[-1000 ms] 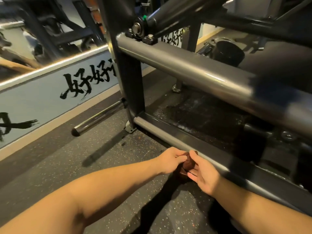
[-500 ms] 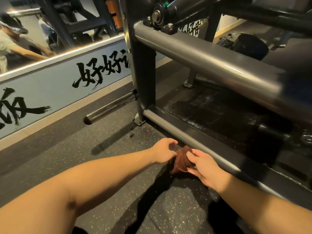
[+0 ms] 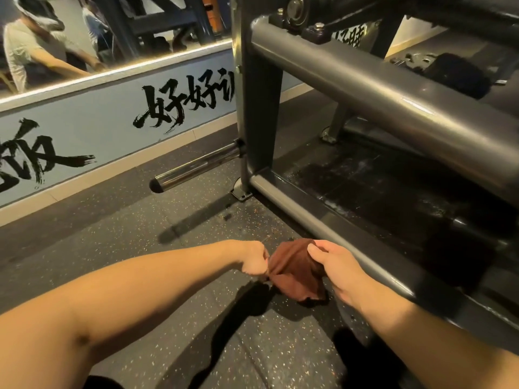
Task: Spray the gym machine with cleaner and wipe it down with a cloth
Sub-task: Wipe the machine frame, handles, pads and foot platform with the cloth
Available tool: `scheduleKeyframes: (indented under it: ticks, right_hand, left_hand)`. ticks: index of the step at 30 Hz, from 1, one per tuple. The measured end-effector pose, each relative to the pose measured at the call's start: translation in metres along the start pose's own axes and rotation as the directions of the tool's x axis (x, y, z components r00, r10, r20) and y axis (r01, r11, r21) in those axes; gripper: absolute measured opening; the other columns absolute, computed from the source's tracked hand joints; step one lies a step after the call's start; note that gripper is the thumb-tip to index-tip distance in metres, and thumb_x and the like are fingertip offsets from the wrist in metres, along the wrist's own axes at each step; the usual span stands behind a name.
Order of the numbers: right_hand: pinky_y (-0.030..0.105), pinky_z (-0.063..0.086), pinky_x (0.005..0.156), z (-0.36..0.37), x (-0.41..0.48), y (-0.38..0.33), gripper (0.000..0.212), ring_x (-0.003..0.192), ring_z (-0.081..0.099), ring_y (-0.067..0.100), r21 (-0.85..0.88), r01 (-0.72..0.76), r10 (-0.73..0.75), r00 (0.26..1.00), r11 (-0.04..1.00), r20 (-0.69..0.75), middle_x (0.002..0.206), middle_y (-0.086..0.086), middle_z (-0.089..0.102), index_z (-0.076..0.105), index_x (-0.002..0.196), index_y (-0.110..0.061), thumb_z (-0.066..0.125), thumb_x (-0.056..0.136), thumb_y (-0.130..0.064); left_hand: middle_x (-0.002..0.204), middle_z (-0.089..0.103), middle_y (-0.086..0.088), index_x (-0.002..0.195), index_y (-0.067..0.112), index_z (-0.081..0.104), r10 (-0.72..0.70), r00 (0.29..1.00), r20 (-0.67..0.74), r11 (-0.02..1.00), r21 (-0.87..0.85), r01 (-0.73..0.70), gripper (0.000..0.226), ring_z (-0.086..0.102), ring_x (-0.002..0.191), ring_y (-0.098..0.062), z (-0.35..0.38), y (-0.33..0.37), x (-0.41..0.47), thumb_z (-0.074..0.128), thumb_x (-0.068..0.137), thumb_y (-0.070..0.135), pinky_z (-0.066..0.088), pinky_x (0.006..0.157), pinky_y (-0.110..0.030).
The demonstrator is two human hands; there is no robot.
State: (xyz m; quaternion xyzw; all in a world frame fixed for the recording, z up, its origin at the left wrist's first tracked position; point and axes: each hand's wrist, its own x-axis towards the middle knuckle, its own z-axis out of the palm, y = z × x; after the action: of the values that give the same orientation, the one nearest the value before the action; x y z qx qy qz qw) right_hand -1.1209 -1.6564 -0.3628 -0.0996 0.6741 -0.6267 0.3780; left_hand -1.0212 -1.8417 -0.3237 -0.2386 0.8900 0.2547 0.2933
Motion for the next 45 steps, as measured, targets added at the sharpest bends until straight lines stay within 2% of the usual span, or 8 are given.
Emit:
scheduleKeyframes:
  ticks: [9,12,18,25,28,32,38,45]
  right_hand:
    - [0.059,0.049,0.106,0.035,0.028,-0.016,0.026,0.113,0.070,0.040,0.120,-0.097,0.082,0.988,0.988,0.130,0.114,0.021,0.075,0.065,0.124,-0.002,0.048,0.109,-0.014]
    - [0.060,0.046,0.110,0.058,0.040,-0.032,0.025,0.119,0.066,0.042,0.119,-0.097,0.070,0.975,0.988,0.211,0.120,0.024,0.072,0.064,0.127,-0.002,0.051,0.106,-0.008]
    - [0.068,0.040,0.112,0.115,0.072,-0.075,0.034,0.127,0.061,0.044,0.209,-0.239,0.134,0.899,0.948,0.417,0.136,0.025,0.063,0.053,0.141,-0.006,0.043,0.109,-0.012]
    - [0.049,0.057,0.098,0.197,0.120,-0.161,0.023,0.110,0.072,0.028,-0.041,0.187,-0.172,0.954,0.981,0.247,0.125,0.012,0.070,0.061,0.127,-0.017,0.047,0.109,-0.021]
    - [0.035,0.052,0.096,0.251,0.143,-0.184,0.019,0.106,0.063,0.014,-0.469,0.473,-0.431,0.879,0.746,0.202,0.113,-0.004,0.066,0.062,0.124,-0.025,0.052,0.107,-0.027]
    - [0.050,0.030,0.121,0.320,0.172,-0.146,0.037,0.140,0.040,0.034,-0.676,0.525,-0.285,0.851,0.517,0.442,0.151,0.005,0.052,0.058,0.143,-0.027,0.047,0.108,-0.031]
    - [0.053,-0.001,0.125,0.349,0.171,-0.121,0.046,0.156,-0.005,0.043,-0.719,0.605,-0.237,0.796,0.341,0.557,0.173,0.001,0.009,0.042,0.157,-0.025,0.038,0.111,-0.031]
    - [0.058,0.004,0.128,0.318,0.218,-0.141,0.053,0.158,-0.002,0.040,-0.814,0.564,-0.205,0.820,0.138,0.534,0.172,0.004,0.011,0.028,0.162,-0.029,0.038,0.110,-0.034]
  left_hand:
    - [0.104,0.074,0.005,0.107,0.021,0.076,0.080,0.959,-0.272,0.845,-0.492,-0.209,0.034,0.064,0.090,-0.006,-0.008,-0.033,0.003,0.083,0.084,0.045,0.049,0.091,-0.028]
    - [0.071,0.061,0.005,0.076,0.020,0.067,0.071,0.907,-0.416,0.837,-0.469,-0.281,0.021,0.052,0.067,-0.011,-0.022,-0.050,0.004,0.083,0.086,0.028,0.046,0.073,-0.031]
    - [0.106,0.072,0.008,0.111,0.025,0.077,0.137,0.836,-0.531,0.916,-0.253,-0.311,0.018,0.066,0.098,-0.009,-0.088,-0.094,-0.020,0.073,0.094,0.032,0.054,0.093,-0.033]
    - [0.130,0.063,-0.009,0.137,0.024,0.062,-0.275,0.458,-0.845,0.961,-0.231,0.152,0.049,0.054,0.122,-0.032,-0.151,-0.217,-0.022,0.059,0.098,0.053,0.045,0.106,-0.050]
    - [0.135,0.063,-0.014,0.145,0.022,0.055,-0.373,0.529,-0.762,0.926,-0.345,0.156,0.048,0.054,0.121,-0.033,-0.155,-0.260,-0.012,0.052,0.103,0.047,0.050,0.100,-0.047]
    - [0.115,0.072,-0.003,0.139,0.022,0.063,-0.341,0.624,-0.703,0.870,-0.487,-0.072,0.038,0.065,0.090,-0.015,-0.151,-0.285,-0.005,0.060,0.103,0.034,0.049,0.074,-0.027]
    - [0.105,0.074,0.000,0.117,0.016,0.071,-0.294,0.671,-0.681,0.773,-0.583,-0.252,0.027,0.069,0.091,-0.015,-0.164,-0.294,-0.008,0.072,0.096,0.032,0.052,0.083,-0.032]
    - [0.102,0.074,-0.005,0.101,0.020,0.065,-0.379,0.723,-0.578,0.695,-0.694,-0.189,0.015,0.073,0.091,-0.035,-0.177,-0.280,-0.011,0.074,0.094,0.031,0.060,0.080,-0.057]
